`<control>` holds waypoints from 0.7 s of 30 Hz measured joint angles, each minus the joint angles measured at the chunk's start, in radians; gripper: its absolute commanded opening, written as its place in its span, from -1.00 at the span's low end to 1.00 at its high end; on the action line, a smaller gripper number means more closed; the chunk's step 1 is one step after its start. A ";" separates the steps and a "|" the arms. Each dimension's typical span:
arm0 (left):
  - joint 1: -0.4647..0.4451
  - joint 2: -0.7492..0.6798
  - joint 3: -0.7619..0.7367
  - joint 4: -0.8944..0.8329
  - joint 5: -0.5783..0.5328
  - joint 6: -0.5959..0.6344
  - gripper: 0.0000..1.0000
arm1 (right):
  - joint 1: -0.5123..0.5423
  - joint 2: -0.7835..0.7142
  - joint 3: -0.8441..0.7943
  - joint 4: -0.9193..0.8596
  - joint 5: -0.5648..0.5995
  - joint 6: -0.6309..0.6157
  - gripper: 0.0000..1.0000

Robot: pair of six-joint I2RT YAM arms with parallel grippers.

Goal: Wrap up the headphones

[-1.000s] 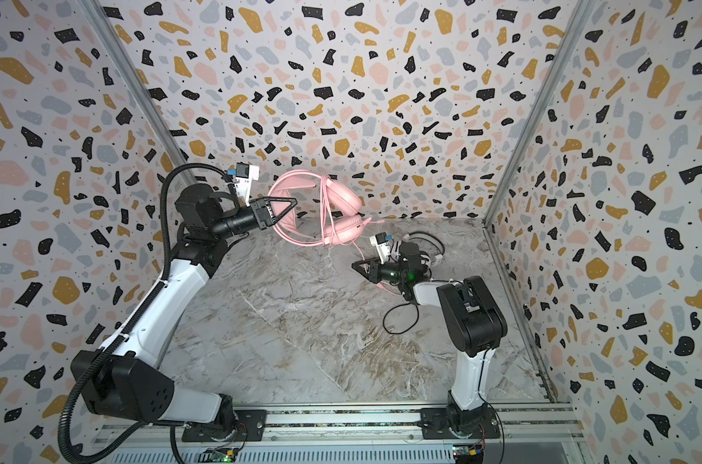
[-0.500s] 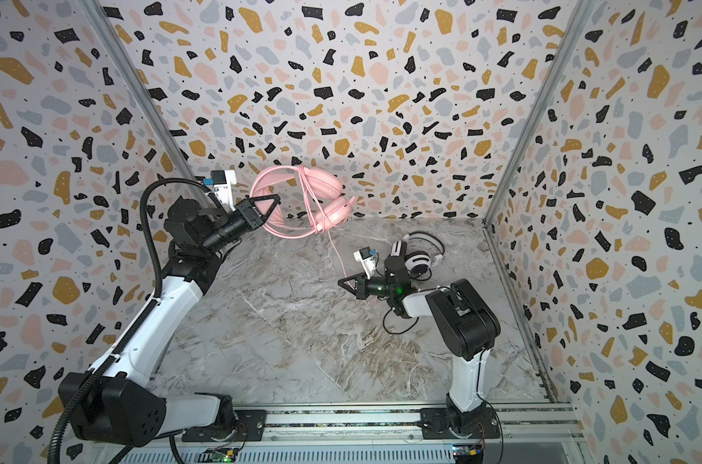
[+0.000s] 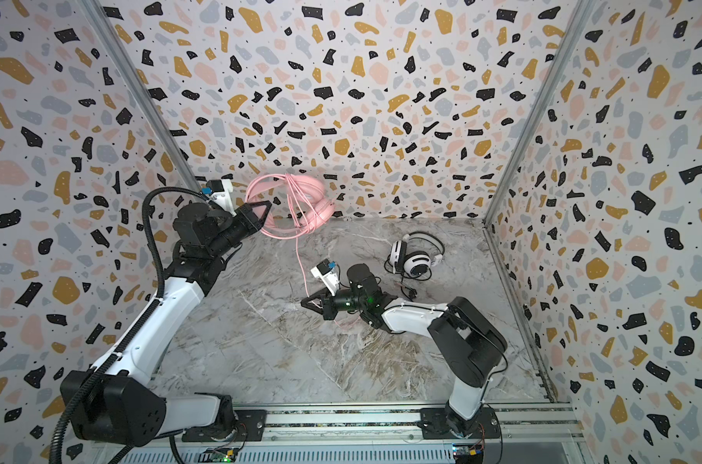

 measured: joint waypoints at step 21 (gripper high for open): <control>-0.021 0.004 0.001 -0.354 -0.116 0.348 -1.00 | -0.048 -0.313 0.193 -0.608 0.664 -0.505 -0.77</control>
